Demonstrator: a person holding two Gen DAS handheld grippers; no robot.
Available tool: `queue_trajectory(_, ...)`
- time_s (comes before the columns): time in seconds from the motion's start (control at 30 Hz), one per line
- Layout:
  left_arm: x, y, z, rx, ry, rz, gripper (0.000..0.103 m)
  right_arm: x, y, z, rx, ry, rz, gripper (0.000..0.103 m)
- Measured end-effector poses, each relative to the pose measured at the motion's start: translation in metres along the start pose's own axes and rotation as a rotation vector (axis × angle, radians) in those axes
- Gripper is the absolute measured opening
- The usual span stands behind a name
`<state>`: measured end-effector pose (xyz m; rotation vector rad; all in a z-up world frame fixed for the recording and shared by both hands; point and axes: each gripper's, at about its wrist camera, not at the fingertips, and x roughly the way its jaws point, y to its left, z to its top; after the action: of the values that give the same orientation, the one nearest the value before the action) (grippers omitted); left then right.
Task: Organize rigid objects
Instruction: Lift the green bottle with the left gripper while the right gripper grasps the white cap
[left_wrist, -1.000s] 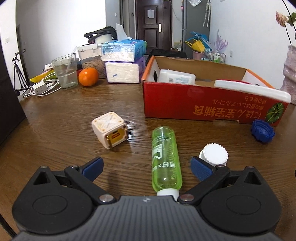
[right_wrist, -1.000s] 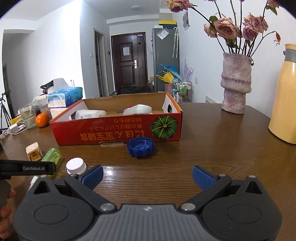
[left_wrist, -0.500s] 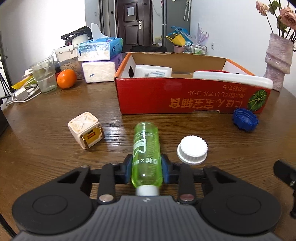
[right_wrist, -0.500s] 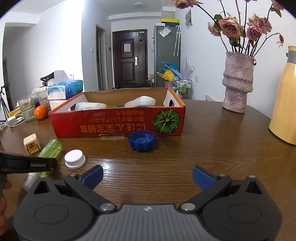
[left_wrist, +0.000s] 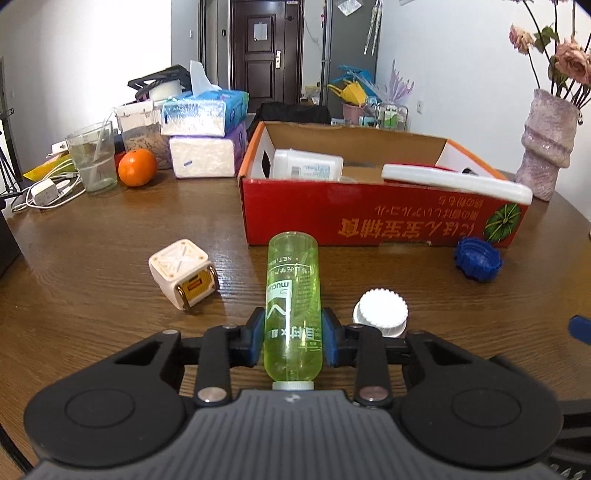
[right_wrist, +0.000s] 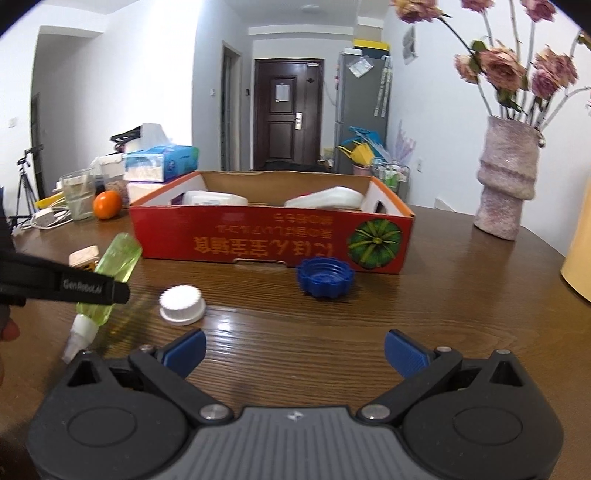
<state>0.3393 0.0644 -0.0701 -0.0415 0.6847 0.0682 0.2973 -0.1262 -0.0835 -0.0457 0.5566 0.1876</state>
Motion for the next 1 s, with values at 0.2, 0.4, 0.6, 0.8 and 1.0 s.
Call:
queue_trajectory(0.2, -0.008, 0.013, 0.005, -0.028, -0.025, -0.002, 0.032, 0.011, 0.018, 0.003, -0.034, 0.007, 0.049, 0.103)
queue_trajectory(0.4, -0.013, 0.03, 0.008, -0.053, -0.045, 0.002, 0.032, 0.024, 0.039, 0.01, -0.06, 0.026, 0.078, 0.103)
queue_trajectory(0.6, -0.013, 0.042, 0.009, -0.071, -0.047, 0.011, 0.032, 0.044, 0.057, 0.018, -0.069, 0.063, 0.096, 0.093)
queue_trajectory(0.8, -0.014, 0.047, 0.01, -0.084, -0.053, 0.014, 0.032, 0.057, 0.07, 0.025, -0.077, 0.069, 0.105, 0.085)
queue_trajectory(1.0, -0.015, 0.049, 0.011, -0.09, -0.056, 0.018, 0.032, 0.071, 0.078, 0.03, -0.086, 0.109, 0.106, 0.057)
